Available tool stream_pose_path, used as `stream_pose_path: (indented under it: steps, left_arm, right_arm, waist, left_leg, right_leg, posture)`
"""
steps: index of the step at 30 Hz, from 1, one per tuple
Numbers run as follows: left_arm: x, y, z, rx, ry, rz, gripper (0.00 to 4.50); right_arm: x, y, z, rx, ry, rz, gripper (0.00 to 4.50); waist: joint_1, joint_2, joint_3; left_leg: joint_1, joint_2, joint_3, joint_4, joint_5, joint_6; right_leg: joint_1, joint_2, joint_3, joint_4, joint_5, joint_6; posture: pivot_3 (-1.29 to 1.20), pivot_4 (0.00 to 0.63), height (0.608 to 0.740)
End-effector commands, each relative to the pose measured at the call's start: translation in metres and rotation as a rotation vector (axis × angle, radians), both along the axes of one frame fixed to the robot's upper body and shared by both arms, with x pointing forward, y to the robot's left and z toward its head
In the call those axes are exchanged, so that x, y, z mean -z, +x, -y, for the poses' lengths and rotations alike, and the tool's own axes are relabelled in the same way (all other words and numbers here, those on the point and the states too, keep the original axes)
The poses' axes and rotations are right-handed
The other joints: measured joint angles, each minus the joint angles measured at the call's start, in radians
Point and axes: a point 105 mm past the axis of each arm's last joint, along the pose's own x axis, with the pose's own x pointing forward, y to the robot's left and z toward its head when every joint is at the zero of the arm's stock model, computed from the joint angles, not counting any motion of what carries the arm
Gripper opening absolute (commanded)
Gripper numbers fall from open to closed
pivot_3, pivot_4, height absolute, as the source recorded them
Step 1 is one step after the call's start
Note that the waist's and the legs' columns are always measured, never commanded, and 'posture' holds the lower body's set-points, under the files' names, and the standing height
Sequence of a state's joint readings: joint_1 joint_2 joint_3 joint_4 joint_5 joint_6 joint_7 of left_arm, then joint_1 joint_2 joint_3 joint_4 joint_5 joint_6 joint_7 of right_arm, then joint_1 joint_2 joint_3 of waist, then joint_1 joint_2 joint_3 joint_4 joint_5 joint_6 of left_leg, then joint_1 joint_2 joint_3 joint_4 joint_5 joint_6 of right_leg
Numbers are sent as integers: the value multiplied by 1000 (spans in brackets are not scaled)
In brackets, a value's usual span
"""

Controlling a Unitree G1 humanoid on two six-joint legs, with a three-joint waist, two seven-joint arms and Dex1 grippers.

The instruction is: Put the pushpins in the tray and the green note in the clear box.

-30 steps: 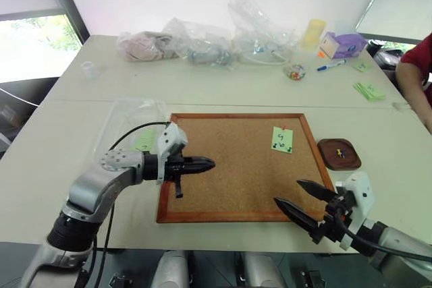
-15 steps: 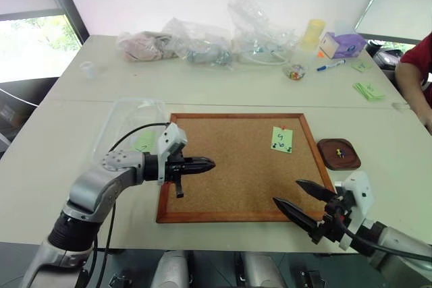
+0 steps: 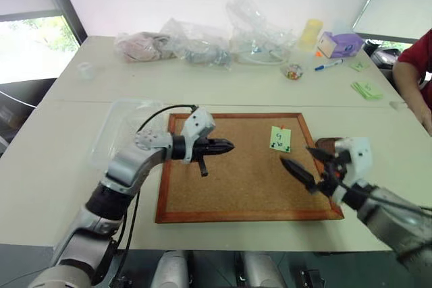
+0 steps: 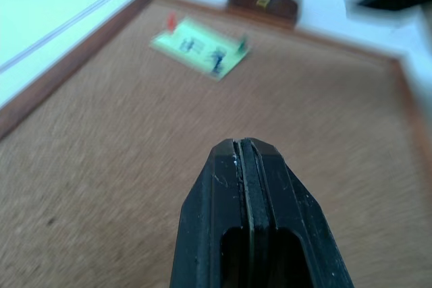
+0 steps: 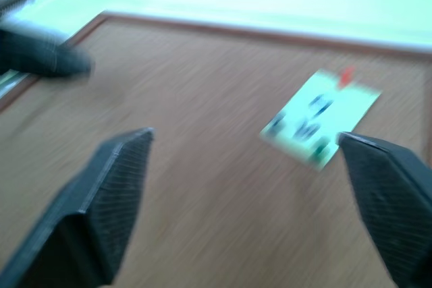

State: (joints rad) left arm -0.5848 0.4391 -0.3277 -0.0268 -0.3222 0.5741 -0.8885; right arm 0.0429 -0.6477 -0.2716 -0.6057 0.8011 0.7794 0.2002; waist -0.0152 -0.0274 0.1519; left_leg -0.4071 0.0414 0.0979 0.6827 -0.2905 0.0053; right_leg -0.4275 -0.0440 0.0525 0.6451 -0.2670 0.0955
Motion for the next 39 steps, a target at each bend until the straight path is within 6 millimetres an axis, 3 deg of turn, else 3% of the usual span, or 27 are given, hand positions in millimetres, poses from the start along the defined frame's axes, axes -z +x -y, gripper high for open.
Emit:
stream_pose_path:
  steps: [1, 5, 9, 23, 36, 39]
  left_arm:
    - [1, 1, 0, 22, 36, 55, 78]
    - [14, -1, -3, 67, 141, 98, 78]
    - [18, -1, -3, 68, 161, 84, 78]
    - [36, -1, -13, 30, 277, 54, 78]
    - [39, 3, -13, 7, 294, 59, 78]
    - [39, 3, -13, 2, 293, 59, 0]
  right_arm:
    - [-5, 26, 9, 73, -23, 43, 4500]
    - [-1, 60, 13, 143, 9, 18, 4500]
    - [4, 75, 6, 118, 12, -10, 4500]
    - [24, 95, 13, 101, -41, -69, 4500]
    - [28, 106, 11, 90, -62, -59, 4500]
    - [31, 107, 10, 84, -61, -66, 3658]
  waist:
    - [2, 0, 0]
    - [3, 0, 0]
    - [5, 1, 0]
    - [1, 2, 0]
    - [1, 3, 0]
    - [2, 3, -1]
  left_leg:
    - [0, 0, 0, 0, 0, 0]
    - [-1, 0, 0, -1, 0, 0]
    - [-1, 0, 0, 0, 0, 0]
    - [-1, 0, 0, 0, 0, 0]
    - [-1, 0, 0, 0, 0, 0]
    - [-1, 0, 0, 0, 0, 0]
  right_leg:
    - [0, 0, 0, 0, 0, 0]
    - [-2, 0, 0, 1, 2, 3]
    - [-1, 0, 0, 1, 2, 3]
    - [-1, -1, 0, 2, 2, 4]
    - [-1, -1, 0, 2, 2, 5]
    - [-1, -1, 0, 2, 2, 5]
  posture:
    - [0, 150, 737]
    - [0, 150, 737]
    - [0, 150, 737]
    - [0, 150, 737]
    - [0, 150, 737]
    - [0, 150, 737]
